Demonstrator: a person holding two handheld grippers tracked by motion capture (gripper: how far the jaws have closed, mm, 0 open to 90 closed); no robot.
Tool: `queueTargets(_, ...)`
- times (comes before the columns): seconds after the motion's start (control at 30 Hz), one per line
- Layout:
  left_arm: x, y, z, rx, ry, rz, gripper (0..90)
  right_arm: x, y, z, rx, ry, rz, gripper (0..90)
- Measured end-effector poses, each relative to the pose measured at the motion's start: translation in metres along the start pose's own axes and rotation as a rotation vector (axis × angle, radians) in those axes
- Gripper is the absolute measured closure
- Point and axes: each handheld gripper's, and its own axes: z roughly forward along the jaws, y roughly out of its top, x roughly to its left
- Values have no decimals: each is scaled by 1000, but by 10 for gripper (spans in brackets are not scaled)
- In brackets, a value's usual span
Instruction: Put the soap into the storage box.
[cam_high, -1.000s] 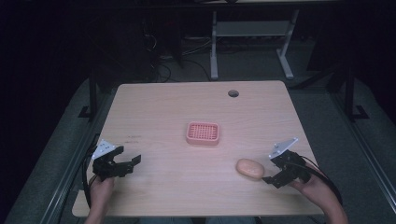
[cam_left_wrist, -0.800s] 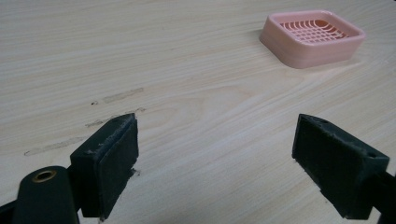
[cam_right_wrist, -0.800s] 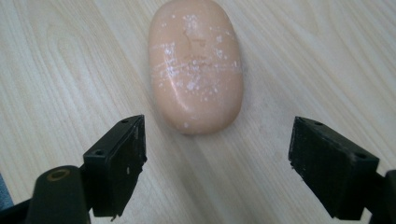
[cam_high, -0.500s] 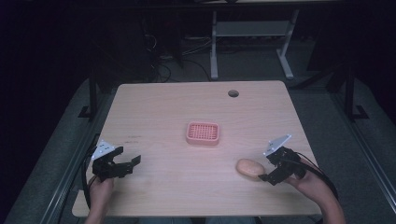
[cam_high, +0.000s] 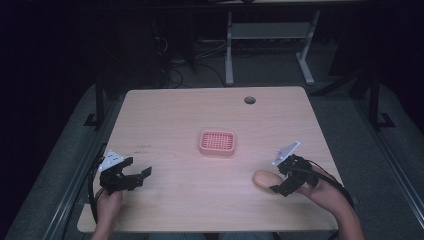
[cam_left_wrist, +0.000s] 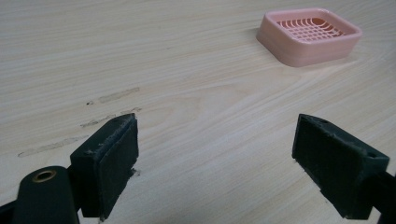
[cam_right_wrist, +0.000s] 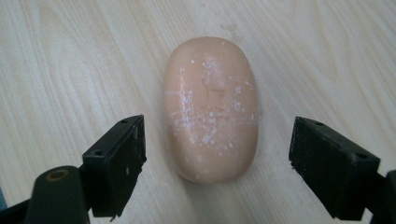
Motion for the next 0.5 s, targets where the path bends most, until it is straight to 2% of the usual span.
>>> queueTargets(0.37,0,0,-1,-8,0,-7,142,-2,12,10,32,12,-27,182)
queueTargets(0.5,0,0,0,-9,0,-9,142,-2,16,15,52,22,-20,183)
